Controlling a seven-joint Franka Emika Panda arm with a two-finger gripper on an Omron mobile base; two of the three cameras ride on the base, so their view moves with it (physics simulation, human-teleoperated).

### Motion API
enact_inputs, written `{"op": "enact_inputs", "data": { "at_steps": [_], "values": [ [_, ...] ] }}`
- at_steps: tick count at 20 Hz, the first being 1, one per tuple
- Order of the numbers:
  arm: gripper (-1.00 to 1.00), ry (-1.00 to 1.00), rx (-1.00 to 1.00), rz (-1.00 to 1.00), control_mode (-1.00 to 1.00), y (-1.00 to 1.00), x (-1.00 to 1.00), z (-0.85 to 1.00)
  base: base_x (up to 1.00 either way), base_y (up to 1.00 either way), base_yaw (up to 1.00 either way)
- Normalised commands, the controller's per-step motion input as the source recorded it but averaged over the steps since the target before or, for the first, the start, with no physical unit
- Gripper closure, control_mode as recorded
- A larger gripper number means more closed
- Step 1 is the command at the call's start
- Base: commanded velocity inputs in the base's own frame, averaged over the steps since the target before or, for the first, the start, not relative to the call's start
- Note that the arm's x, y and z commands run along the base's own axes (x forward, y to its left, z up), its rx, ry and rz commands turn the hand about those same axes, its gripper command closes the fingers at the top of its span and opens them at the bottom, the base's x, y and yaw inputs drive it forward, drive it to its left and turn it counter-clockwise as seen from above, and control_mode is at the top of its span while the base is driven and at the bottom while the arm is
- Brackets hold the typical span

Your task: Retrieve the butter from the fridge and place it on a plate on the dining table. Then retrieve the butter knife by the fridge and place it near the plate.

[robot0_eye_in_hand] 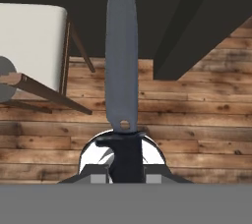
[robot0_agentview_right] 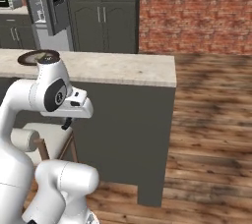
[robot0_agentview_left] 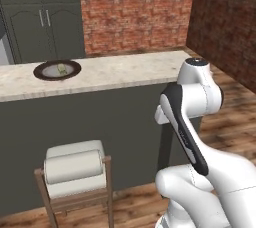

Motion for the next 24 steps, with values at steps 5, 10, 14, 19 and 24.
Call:
{"op": "enact_inputs", "data": {
  "at_steps": [5, 10, 14, 19, 24],
  "values": [
    [1.00, 0.00, 0.00, 0.00, 1.00, 0.00, 0.00, 0.00, 0.50, 0.09, 0.00],
    [1.00, 0.00, 0.00, 0.00, 1.00, 0.00, 0.00, 0.00, 0.42, 0.04, 0.00],
    [1.00, 0.00, 0.00, 0.00, 1.00, 0.00, 0.00, 0.00, 0.02, 0.03, 0.00],
    [1.00, 0.00, 0.00, 0.00, 1.00, 0.00, 0.00, 0.00, 0.00, 0.02, 0.00],
    [1.00, 0.00, 0.00, 0.00, 1.00, 0.00, 0.00, 0.00, 0.00, 0.01, 0.00]
  ]
}}
